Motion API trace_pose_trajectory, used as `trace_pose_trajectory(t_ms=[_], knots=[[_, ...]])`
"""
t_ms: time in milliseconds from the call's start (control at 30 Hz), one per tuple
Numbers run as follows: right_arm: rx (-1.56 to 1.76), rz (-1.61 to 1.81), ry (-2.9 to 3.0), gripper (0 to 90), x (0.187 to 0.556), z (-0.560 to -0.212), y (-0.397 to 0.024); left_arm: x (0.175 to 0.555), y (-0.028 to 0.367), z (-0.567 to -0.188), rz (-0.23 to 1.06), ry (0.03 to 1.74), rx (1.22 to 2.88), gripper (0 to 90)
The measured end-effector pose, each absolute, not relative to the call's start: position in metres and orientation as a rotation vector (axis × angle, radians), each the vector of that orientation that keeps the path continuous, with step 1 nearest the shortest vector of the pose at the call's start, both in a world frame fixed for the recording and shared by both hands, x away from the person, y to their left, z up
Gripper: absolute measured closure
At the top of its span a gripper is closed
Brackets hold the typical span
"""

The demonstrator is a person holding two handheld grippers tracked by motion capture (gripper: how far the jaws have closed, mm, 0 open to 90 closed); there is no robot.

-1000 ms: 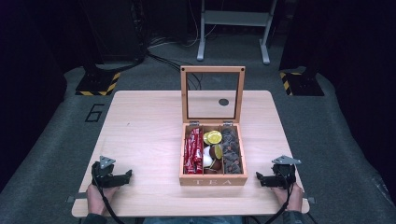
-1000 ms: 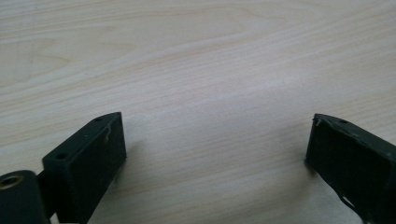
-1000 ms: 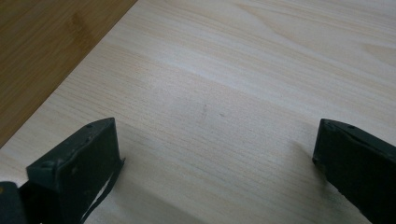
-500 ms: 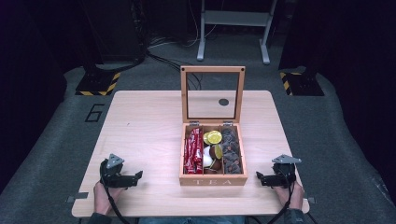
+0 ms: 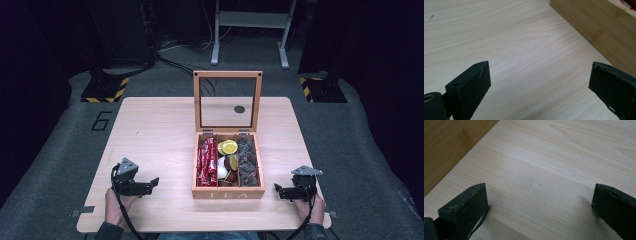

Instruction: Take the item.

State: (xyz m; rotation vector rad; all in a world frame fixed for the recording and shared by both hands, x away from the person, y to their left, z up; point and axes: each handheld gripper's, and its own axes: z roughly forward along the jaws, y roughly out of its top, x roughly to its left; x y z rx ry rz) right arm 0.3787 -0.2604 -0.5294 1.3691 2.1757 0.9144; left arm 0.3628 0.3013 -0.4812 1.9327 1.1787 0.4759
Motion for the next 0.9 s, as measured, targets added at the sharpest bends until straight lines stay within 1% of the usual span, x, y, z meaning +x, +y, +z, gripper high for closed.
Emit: trace_pose_trajectory(t_ms=[200,367,500,633,700,900], knots=[[1.373,0.915,2.174,0.0,0.379,-0.529,-0.26,0.367,0.285,-0.469,0.468,1.124,1.952,4.7],[1.373,0.915,2.174,0.0,0.379,-0.529,-0.26,0.375,0.27,-0.459,0.425,1.086,1.952,5.2],[1.374,0.916,2.174,0.0,0.379,-0.529,-0.26,0.375,0.262,-0.453,0.426,1.047,1.961,5.3],[1.373,0.917,2.175,0.0,0.379,-0.529,-0.26,0.379,0.254,-0.447,0.396,0.993,1.958,4.9],[1.374,0.915,2.174,0.0,0.379,-0.529,-0.26,0.381,0.248,-0.445,0.402,0.981,1.956,4.9],[1.377,0.915,2.17,0.0,0.379,-0.529,-0.26,0.385,0.234,-0.436,0.365,0.938,1.941,4.9]])
